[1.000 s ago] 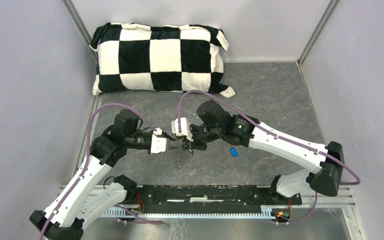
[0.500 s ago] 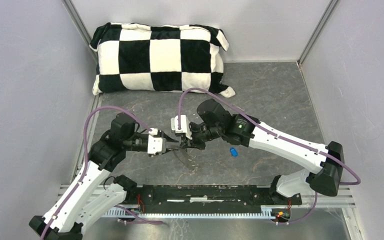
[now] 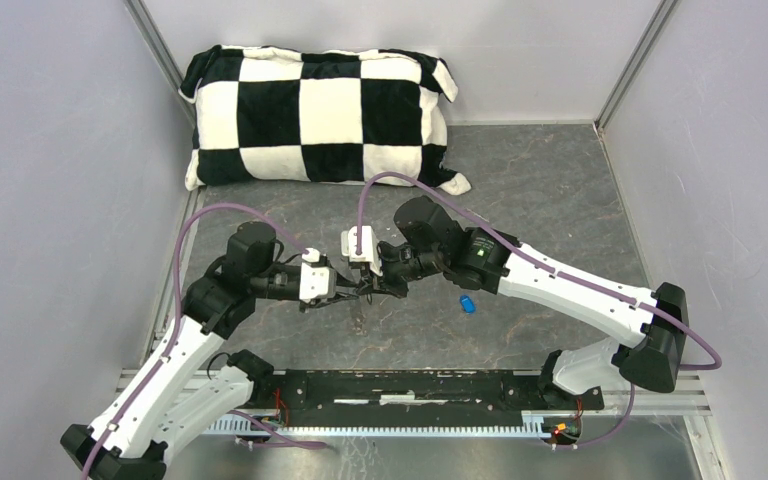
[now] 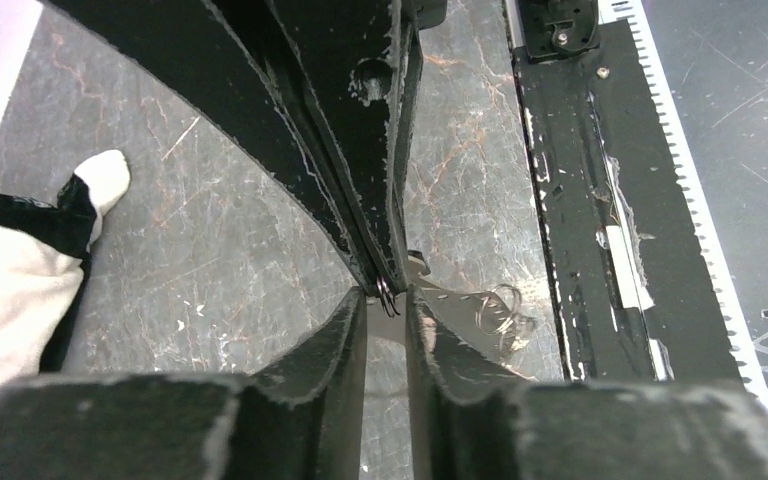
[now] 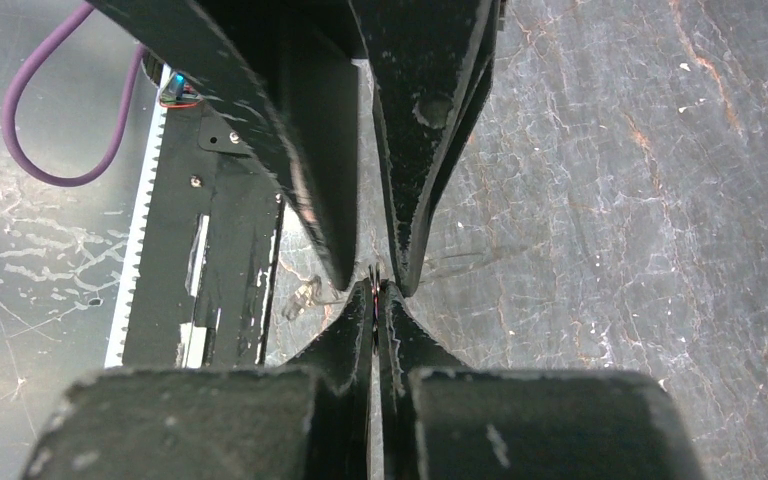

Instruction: Put the keys on the keyring

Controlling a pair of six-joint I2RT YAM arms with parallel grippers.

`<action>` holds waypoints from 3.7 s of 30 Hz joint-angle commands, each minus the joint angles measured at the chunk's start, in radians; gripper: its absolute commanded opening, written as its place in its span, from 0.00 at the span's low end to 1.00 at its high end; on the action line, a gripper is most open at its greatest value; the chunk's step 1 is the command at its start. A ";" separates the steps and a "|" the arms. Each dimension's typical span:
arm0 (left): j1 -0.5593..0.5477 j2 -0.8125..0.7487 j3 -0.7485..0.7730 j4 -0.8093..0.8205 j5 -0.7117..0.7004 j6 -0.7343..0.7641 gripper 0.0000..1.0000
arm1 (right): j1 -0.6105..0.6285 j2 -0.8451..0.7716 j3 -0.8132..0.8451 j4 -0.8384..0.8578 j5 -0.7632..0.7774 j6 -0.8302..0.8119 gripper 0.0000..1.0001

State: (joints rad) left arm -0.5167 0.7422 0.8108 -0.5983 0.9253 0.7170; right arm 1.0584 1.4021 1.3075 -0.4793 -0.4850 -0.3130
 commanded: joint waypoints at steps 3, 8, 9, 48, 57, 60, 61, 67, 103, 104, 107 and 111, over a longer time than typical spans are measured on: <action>0.001 -0.004 0.006 0.017 0.001 -0.027 0.09 | 0.004 -0.015 0.056 0.065 -0.024 0.015 0.00; 0.001 0.000 0.009 0.017 0.008 -0.012 0.02 | 0.004 -0.012 0.059 0.066 -0.038 0.018 0.00; 0.001 0.003 0.012 0.017 0.011 -0.011 0.02 | 0.004 -0.011 0.059 0.070 -0.042 0.021 0.00; 0.001 -0.043 -0.002 0.425 0.031 -0.487 0.02 | -0.107 -0.346 -0.450 0.682 0.101 0.506 0.63; 0.001 -0.063 0.007 0.389 0.084 -0.465 0.02 | -0.124 -0.370 -0.454 0.684 0.067 0.509 0.59; 0.001 -0.071 0.020 0.372 0.104 -0.450 0.02 | -0.139 -0.396 -0.440 0.631 0.062 0.491 0.64; 0.002 -0.071 0.022 0.371 0.109 -0.450 0.02 | -0.146 -0.399 -0.432 0.614 0.059 0.488 0.65; 0.001 -0.064 0.032 0.370 0.128 -0.456 0.02 | -0.160 -0.396 -0.404 0.505 0.046 0.416 0.65; 0.001 -0.054 0.069 0.330 0.092 -0.418 0.02 | -0.153 -0.373 -0.442 0.731 -0.221 0.466 0.68; 0.001 -0.055 0.070 0.329 0.090 -0.415 0.02 | -0.153 -0.362 -0.437 0.736 -0.232 0.472 0.68; 0.001 -0.054 0.071 0.330 0.077 -0.411 0.02 | -0.153 -0.328 -0.420 0.741 -0.273 0.496 0.66; 0.001 -0.058 0.069 0.327 0.070 -0.409 0.02 | -0.154 -0.301 -0.413 0.738 -0.279 0.505 0.63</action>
State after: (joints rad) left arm -0.5140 0.6971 0.8371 -0.2867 1.0119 0.2745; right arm 0.9031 1.0832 0.8478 0.2234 -0.7265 0.1612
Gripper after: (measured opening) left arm 0.032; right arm 0.655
